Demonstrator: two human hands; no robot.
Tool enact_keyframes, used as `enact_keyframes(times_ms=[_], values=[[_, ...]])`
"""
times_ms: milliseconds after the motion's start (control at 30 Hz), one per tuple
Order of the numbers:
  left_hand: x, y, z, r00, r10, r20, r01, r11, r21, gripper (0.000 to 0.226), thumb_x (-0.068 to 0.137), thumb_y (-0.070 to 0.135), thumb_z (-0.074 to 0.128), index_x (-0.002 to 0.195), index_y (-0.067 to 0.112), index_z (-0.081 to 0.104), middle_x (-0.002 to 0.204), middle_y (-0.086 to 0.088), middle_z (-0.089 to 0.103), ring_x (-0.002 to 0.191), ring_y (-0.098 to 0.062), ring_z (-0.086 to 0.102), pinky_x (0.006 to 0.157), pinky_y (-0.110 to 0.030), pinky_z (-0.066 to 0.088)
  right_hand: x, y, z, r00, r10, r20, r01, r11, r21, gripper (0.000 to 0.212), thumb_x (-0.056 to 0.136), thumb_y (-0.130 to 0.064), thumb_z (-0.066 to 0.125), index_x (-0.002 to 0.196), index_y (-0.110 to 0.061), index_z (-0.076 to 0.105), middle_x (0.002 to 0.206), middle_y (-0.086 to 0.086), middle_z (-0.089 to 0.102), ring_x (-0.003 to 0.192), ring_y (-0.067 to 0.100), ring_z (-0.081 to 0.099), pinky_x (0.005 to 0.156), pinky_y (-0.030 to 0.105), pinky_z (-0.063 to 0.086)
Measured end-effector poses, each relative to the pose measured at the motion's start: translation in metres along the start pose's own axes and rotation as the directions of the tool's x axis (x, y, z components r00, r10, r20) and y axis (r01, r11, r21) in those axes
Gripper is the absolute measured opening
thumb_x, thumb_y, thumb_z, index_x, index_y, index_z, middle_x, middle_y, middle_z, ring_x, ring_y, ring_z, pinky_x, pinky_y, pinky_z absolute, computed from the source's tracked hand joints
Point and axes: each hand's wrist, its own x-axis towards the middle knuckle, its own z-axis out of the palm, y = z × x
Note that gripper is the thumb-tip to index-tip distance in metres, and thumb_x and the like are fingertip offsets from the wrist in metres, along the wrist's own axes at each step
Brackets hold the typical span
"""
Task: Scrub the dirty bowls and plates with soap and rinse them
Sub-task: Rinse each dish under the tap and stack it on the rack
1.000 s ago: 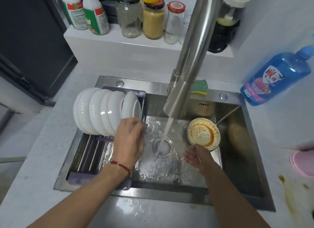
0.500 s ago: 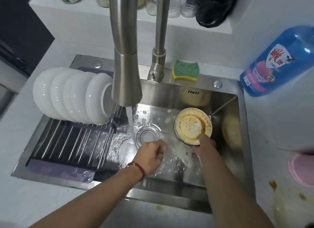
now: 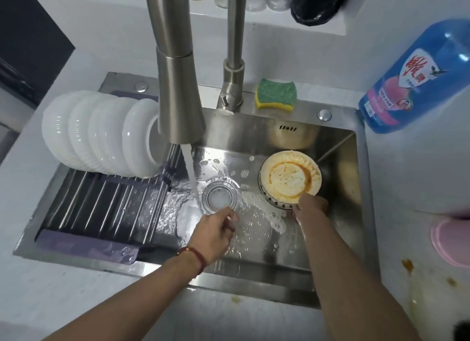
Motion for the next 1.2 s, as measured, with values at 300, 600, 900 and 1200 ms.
enact_keyframes(times_ms=[300,600,900,1200], values=[[0.016,-0.012,-0.021,0.844,-0.513,0.154,0.503,0.661,-0.556,0.013,0.101,0.012,0.063,0.106,0.003,0.070,0.090,-0.010,0.072,0.083,-0.025,0.064,0.094,-0.048,0.057,-0.074,-0.013,0.005,0.977,-0.214,0.014,0.213,0.961,-0.179,0.019,0.086,0.004,0.064,0.086,-0.014,0.070,0.082,0.004,0.069,0.077,0.020,0.069,0.067,0.031,0.058],[0.030,-0.036,-0.045,0.787,-0.585,0.196,0.463,0.350,-0.815,0.015,0.107,0.011,0.054,0.119,0.004,0.056,0.114,-0.018,0.065,0.082,-0.029,0.068,0.054,-0.046,0.063,-0.085,0.025,0.062,0.914,-0.271,0.302,0.395,0.768,-0.505,0.018,0.076,-0.001,0.067,0.090,-0.011,0.069,0.095,0.008,0.073,0.095,0.031,0.070,0.085,0.050,0.061],[0.025,-0.062,-0.019,0.768,-0.616,0.177,0.371,0.202,-0.906,0.025,0.106,0.034,0.057,0.118,0.013,0.062,0.113,-0.016,0.074,0.092,-0.034,0.077,0.072,-0.057,0.064,-0.118,0.052,0.156,0.613,-0.323,0.720,0.724,-0.133,-0.677,0.072,0.105,-0.048,0.026,0.162,-0.007,0.008,0.170,0.019,-0.011,0.157,0.034,-0.013,0.127,0.052,-0.004],[0.026,-0.068,-0.020,0.722,-0.653,0.229,0.324,0.026,-0.946,0.034,0.112,0.034,0.039,0.128,0.012,0.060,0.115,-0.018,0.073,0.094,-0.032,0.072,0.082,-0.060,0.061,-0.100,0.062,0.084,0.247,-0.059,0.967,0.958,-0.137,-0.253,0.064,0.105,-0.062,0.012,0.161,-0.034,0.026,0.170,-0.013,0.014,0.158,0.012,0.005,0.127,0.034,0.009]])
